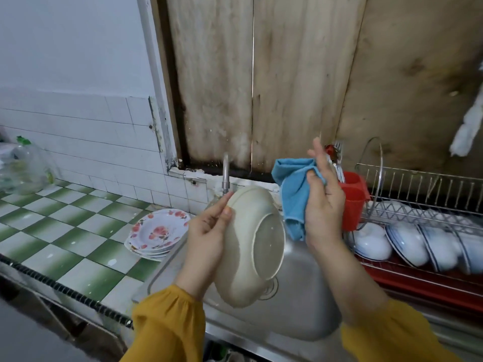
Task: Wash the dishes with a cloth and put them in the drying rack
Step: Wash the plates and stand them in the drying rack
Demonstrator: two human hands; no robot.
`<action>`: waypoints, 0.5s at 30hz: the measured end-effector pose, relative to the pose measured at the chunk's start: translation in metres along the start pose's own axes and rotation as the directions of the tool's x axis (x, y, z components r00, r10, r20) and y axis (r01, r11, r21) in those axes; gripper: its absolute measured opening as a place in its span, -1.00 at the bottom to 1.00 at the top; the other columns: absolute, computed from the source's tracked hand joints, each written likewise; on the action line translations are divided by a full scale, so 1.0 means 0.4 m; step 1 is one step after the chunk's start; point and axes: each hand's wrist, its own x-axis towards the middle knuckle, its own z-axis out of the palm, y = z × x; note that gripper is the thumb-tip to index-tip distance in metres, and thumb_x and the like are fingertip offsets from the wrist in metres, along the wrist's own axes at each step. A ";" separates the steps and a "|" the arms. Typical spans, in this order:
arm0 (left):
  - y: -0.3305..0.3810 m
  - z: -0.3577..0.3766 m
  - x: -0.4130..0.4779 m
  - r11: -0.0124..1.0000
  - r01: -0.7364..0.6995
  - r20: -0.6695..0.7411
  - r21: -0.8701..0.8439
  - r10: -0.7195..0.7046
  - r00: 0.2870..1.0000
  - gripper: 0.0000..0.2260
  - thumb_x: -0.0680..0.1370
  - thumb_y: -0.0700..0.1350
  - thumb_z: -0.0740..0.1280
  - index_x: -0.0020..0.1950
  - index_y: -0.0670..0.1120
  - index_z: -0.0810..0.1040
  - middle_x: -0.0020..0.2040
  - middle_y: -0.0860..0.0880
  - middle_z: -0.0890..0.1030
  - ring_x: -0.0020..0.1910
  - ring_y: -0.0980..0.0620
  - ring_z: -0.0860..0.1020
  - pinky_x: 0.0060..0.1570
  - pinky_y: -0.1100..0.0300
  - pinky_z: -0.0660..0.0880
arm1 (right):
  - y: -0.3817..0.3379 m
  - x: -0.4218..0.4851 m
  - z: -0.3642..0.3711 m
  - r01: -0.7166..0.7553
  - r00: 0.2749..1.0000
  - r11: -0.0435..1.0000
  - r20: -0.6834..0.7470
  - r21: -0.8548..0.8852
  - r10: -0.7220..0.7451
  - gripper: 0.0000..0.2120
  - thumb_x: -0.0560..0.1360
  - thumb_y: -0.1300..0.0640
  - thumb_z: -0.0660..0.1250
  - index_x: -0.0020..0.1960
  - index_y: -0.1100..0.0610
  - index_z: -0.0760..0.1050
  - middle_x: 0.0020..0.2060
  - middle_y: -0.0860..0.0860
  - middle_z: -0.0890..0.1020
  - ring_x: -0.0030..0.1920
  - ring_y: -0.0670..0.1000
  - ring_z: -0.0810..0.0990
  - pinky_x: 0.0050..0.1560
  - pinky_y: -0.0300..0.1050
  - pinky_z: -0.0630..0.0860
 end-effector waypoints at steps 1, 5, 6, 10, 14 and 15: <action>0.008 0.019 0.002 0.999 0.031 -0.037 -0.016 -0.032 0.999 -0.74 0.61 -0.23 0.26 0.24 0.01 0.56 0.16 -0.09 0.65 0.10 0.02 0.61 0.16 0.17 0.54 | -0.016 -0.004 -0.022 0.019 1.000 0.999 -0.020 -0.047 -0.020 -0.56 0.54 0.21 0.14 0.23 -0.26 0.48 0.27 -0.10 0.47 0.26 -0.23 0.45 0.34 -0.25 0.34; 0.059 0.093 0.020 0.987 0.138 -0.049 -0.080 -0.142 0.989 -0.70 0.63 -0.24 0.24 0.37 -0.14 0.49 0.12 -0.11 0.65 0.01 -0.02 0.63 0.08 0.10 0.58 | -0.049 -0.039 -0.105 0.023 0.999 0.977 0.042 -0.212 -0.014 -0.55 0.57 0.37 0.17 -0.03 -0.16 0.61 0.22 -0.02 0.52 0.21 -0.31 0.44 0.20 -0.48 0.30; 0.075 0.113 0.024 0.981 0.161 -0.029 -0.110 -0.165 0.986 -0.68 0.63 -0.25 0.24 0.39 -0.15 0.46 0.09 -0.11 0.64 -0.04 0.00 0.62 -0.02 0.16 0.61 | -0.055 -0.052 -0.118 0.018 0.998 0.971 0.060 -0.240 -0.003 -0.57 0.56 0.35 0.18 -0.06 -0.16 0.61 0.21 0.02 0.53 0.20 -0.29 0.45 0.18 -0.50 0.29; 0.153 0.201 0.034 0.950 0.218 0.093 -0.224 -0.201 0.975 -0.64 0.63 -0.33 0.16 0.43 -0.14 0.39 0.06 -0.12 0.54 -0.20 0.04 0.52 -0.32 0.22 0.54 | -0.091 -0.098 -0.175 0.057 0.996 0.939 0.080 -0.338 -0.032 -0.78 0.48 -0.07 0.23 0.07 -0.18 0.57 0.21 -0.03 0.48 0.27 -0.17 0.42 0.28 -0.37 0.30; 0.227 0.280 0.058 0.935 0.259 0.203 -0.243 -0.212 0.956 -0.69 0.63 -0.36 0.13 0.37 -0.22 0.38 -0.09 -0.15 0.47 -0.27 -0.02 0.50 -0.50 0.21 0.54 | -0.143 -0.124 -0.234 0.214 0.970 0.723 0.228 -0.657 -0.081 -0.33 0.28 -0.43 0.26 0.36 -0.30 0.33 0.35 -0.14 0.25 0.34 -0.16 0.20 0.27 -0.48 0.10; 0.245 0.305 0.060 0.935 0.267 0.229 -0.235 -0.214 0.950 -0.73 0.64 -0.35 0.13 0.33 -0.22 0.40 -0.10 -0.16 0.46 -0.26 -0.05 0.51 -0.47 0.14 0.55 | -0.154 -0.124 -0.250 0.277 0.959 0.621 0.255 -0.733 -0.126 -0.24 0.25 -0.45 0.28 0.41 -0.28 0.30 0.38 -0.11 0.23 0.34 -0.13 0.17 0.30 -0.38 0.14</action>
